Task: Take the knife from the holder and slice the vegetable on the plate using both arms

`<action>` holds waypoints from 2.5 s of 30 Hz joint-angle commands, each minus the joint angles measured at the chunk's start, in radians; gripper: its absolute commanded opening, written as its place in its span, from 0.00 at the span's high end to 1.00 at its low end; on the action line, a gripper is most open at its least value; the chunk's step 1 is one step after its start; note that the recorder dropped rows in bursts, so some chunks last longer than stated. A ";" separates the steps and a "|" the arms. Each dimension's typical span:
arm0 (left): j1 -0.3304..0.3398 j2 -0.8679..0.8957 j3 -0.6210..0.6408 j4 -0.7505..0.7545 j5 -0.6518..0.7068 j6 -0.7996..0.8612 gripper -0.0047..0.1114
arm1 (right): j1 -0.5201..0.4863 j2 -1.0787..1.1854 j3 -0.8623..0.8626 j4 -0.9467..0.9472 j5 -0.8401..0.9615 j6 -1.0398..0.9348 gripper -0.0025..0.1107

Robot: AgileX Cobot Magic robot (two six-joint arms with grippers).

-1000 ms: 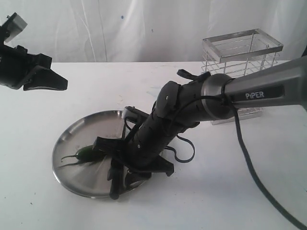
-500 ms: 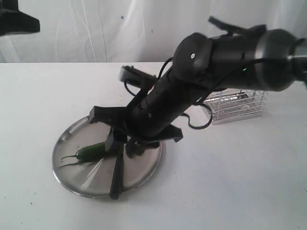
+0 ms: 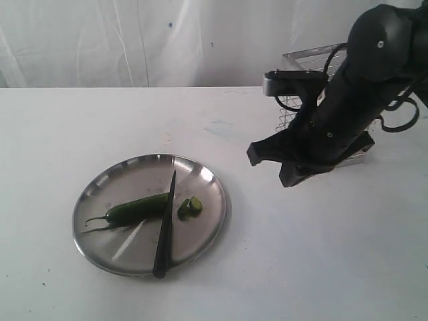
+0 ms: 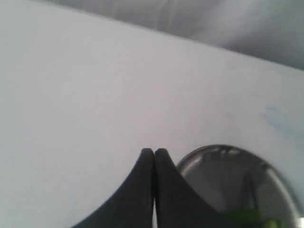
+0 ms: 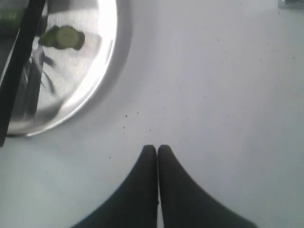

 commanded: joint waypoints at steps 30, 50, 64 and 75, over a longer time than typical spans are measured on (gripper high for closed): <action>-0.106 -0.944 0.408 0.290 0.780 -0.149 0.96 | -0.466 -1.101 0.340 -0.503 -0.503 0.221 0.98; -0.104 -0.945 0.513 0.326 0.347 -0.097 0.96 | -0.464 -1.278 0.842 -0.498 -0.855 0.357 0.98; -0.104 -0.945 0.513 0.326 0.349 -0.097 0.96 | -0.468 -1.310 0.848 -0.505 -0.854 0.352 0.98; -0.104 -0.945 0.513 0.326 0.349 -0.097 0.96 | -0.595 -1.500 1.167 0.002 -1.409 -0.139 0.98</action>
